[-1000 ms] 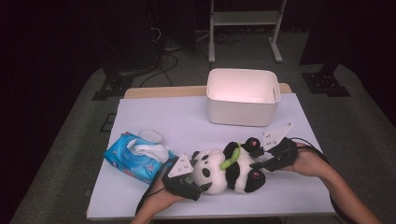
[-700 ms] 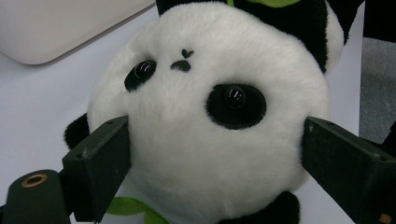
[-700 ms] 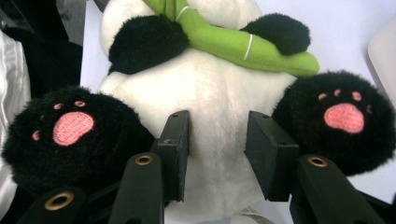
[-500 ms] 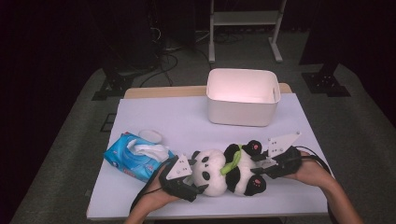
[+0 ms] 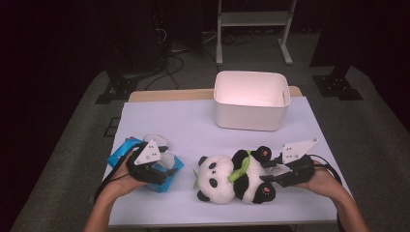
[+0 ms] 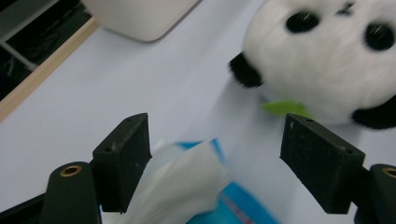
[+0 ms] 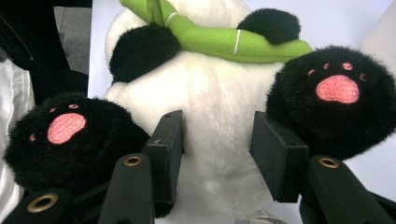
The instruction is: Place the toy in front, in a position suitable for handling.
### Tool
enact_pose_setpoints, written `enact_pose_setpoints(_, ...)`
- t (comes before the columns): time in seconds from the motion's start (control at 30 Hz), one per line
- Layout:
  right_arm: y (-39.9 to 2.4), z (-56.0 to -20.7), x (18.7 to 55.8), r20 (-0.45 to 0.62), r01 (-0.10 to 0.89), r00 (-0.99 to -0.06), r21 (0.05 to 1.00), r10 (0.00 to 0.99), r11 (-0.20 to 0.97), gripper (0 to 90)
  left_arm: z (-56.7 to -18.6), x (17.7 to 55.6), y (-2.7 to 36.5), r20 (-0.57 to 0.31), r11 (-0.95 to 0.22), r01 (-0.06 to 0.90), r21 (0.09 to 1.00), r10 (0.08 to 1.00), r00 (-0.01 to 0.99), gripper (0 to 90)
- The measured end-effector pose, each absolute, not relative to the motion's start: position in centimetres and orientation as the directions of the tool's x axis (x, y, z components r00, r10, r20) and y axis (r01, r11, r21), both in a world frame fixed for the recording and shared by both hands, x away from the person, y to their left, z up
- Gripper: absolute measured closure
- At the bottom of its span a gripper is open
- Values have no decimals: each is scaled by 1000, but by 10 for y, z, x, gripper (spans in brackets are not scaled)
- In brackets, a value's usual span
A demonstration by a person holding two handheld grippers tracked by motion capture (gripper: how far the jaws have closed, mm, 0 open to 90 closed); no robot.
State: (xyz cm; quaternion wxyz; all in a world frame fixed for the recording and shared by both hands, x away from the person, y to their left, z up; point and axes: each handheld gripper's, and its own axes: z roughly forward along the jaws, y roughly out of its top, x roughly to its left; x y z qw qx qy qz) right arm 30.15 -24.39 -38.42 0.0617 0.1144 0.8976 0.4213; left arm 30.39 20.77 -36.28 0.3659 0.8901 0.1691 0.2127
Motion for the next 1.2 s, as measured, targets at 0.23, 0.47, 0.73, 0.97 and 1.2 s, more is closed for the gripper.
enact_pose_setpoints(0.23, -244, -385, 301, -10, 153, -967, 775, 255, 613, 518, -361, 316, 223, 272, -744, 161, 649, 425, 863, 362)
enact_pose_setpoints(0.47, -245, -385, 301, -11, 152, -967, 777, 255, 611, 516, -367, 327, 229, 260, -785, 170, 596, 389, 884, 528)
enact_pose_setpoints(0.73, -245, -386, 302, -8, 154, -967, 780, 255, 607, 516, -370, 332, 228, 268, -814, 194, 547, 390, 881, 873)
enact_pose_setpoints(0.97, -246, -386, 301, -9, 154, -966, 780, 257, 607, 510, -360, 333, 225, 205, -772, 227, 594, 418, 885, 877)
enact_pose_setpoints(1.2, -246, -386, 302, 1, 161, -966, 783, 258, 601, 508, -339, 331, 201, 179, -757, 201, 621, 387, 904, 877)
